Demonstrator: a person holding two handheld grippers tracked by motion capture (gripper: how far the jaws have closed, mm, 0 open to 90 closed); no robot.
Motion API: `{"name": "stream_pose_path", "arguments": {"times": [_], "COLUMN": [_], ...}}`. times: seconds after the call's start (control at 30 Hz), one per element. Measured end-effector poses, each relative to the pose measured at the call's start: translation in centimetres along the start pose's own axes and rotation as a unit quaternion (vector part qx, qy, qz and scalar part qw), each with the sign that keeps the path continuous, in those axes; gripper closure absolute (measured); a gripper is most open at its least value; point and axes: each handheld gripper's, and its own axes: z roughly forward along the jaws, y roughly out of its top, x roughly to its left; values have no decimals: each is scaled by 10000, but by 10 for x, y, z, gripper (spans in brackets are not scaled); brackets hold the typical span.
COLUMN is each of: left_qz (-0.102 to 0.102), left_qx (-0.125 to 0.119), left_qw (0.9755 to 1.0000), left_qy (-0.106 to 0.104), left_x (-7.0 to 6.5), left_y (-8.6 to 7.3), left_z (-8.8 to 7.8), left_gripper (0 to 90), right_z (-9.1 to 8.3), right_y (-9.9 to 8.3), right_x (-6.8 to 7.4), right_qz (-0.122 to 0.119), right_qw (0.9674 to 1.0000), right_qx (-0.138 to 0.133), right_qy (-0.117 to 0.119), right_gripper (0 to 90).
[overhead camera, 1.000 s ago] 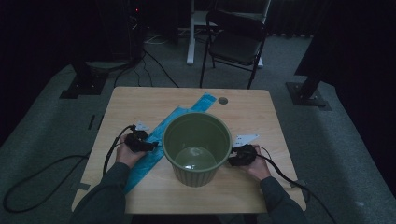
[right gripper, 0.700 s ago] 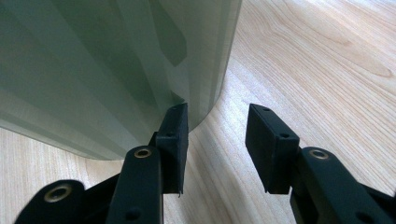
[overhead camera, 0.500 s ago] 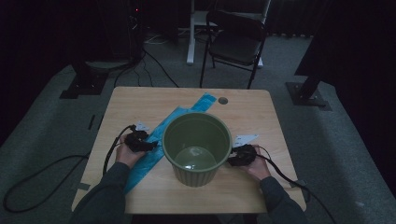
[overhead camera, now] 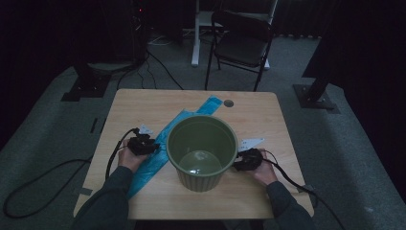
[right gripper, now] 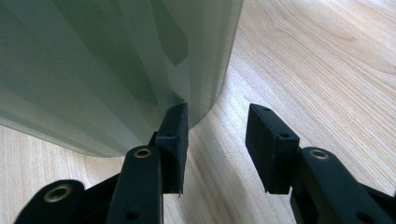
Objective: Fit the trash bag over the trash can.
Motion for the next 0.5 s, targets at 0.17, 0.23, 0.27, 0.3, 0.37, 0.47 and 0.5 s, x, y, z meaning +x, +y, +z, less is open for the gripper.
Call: {"name": "stream_pose_path", "arguments": {"times": [0.17,0.23,0.27,0.3,0.37,0.47,0.5], "left_qz": [47,71,107,139,101,82,73], "left_qx": [-6,-18,-26,-55,-244,-447,-510], "left_qw": [9999,9998,9998,9997,9994,9987,9984], "left_qy": [-156,-190,-194,-192,-230,-245,-244], "left_x": [-2,-3,-3,-4,-6,-6,-6], "left_y": [1,1,1,2,5,8,10], "left_z": [1,1,0,-1,-7,-15,-18], "left_gripper": [783,884,890,893,896,897,897], "right_z": [0,0,-1,-1,-3,-4,-5], "right_y": [0,0,0,0,-1,-2,-2], "right_x": [0,1,1,2,5,7,8], "right_qz": [-4,-3,-9,-24,-68,-85,-87], "right_qw": [10000,10000,10000,10000,9999,9999,9999], "right_qx": [10,28,34,53,93,109,104], "right_qy": [7,19,21,31,61,84,101], "right_gripper": [589,588,588,588,587,587,586]}}
